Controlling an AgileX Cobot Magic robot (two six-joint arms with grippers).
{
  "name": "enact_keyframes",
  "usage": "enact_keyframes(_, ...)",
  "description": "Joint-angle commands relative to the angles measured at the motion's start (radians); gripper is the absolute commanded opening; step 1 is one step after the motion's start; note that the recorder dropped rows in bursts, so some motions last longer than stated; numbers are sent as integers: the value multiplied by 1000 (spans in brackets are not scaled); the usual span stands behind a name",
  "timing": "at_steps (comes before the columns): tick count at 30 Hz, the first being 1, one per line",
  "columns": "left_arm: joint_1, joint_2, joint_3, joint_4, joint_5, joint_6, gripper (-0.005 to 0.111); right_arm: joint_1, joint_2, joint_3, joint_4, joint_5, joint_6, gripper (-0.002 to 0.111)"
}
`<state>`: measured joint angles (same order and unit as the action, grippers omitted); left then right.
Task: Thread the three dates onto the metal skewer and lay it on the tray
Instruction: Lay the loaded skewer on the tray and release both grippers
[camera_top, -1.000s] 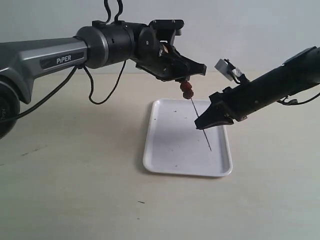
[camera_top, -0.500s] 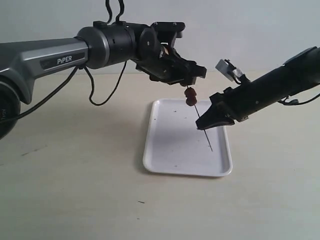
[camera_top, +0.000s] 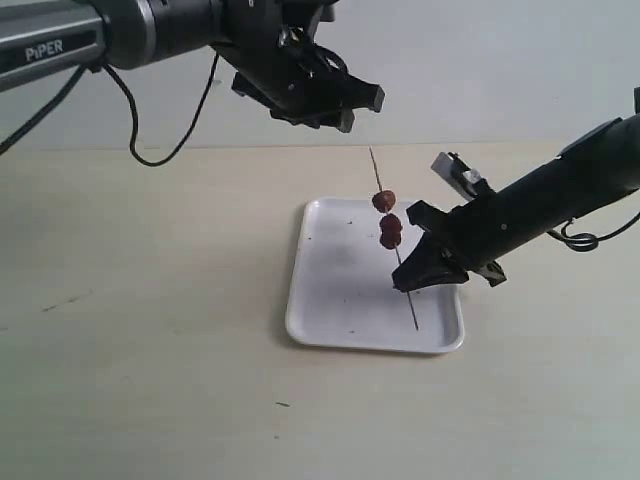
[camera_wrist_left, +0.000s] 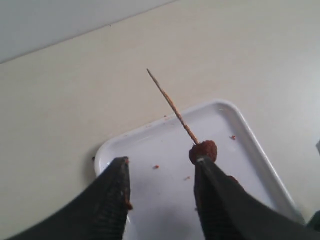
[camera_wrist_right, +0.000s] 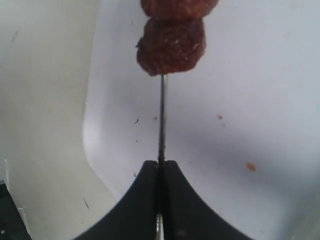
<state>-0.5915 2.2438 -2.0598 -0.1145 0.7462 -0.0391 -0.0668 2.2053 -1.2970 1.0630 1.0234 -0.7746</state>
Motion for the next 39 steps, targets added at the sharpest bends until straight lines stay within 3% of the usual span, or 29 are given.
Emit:
enact_keyframes(1, 2, -68, 1, 4, 107, 39, 42, 23, -11, 6, -1, -20, 92, 1)
enact_keyframes(7, 2, -109, 1, 4, 211, 109, 38, 38, -11, 6, -29, -25, 162, 20)
enact_keyframes(10, 2, -129, 29, 2, 217, 130, 26, 44, -11, 6, -73, -25, 201, 31)
enact_keyframes(14, 2, -164, 92, 2, 187, 140, 0, 44, -14, 6, -102, 2, 203, 40)
enact_keyframes(22, 1, -313, 285, 2, 82, 165, 0, 38, -151, 6, -233, 47, 210, 41)
enact_keyframes(25, -2, -424, 437, -9, -44, 165, 0, 43, -214, 10, -338, 62, 285, 41)
enact_keyframes(29, -2, -569, 635, -44, -213, 165, 0, 43, -205, 98, -319, -115, 289, 41)
enact_keyframes(33, -2, -707, 875, -67, -472, 163, 0, 43, -192, 153, -228, -201, 109, 40)
enact_keyframes(36, -2, -835, 1080, -79, -718, 163, 0, 43, -291, 155, -232, -171, 62, 27)
enact_keyframes(37, -2, -863, 1123, -79, -766, 163, 0, 43, -318, 154, -232, -163, 62, 19)
enact_keyframes(38, -2, -965, 1265, -79, -914, 163, 0, 43, -425, 159, -230, -156, 62, 0)
enact_keyframes(39, -2, -1003, 1324, -79, -966, 163, 0, 43, -480, 169, -225, -158, 62, 0)
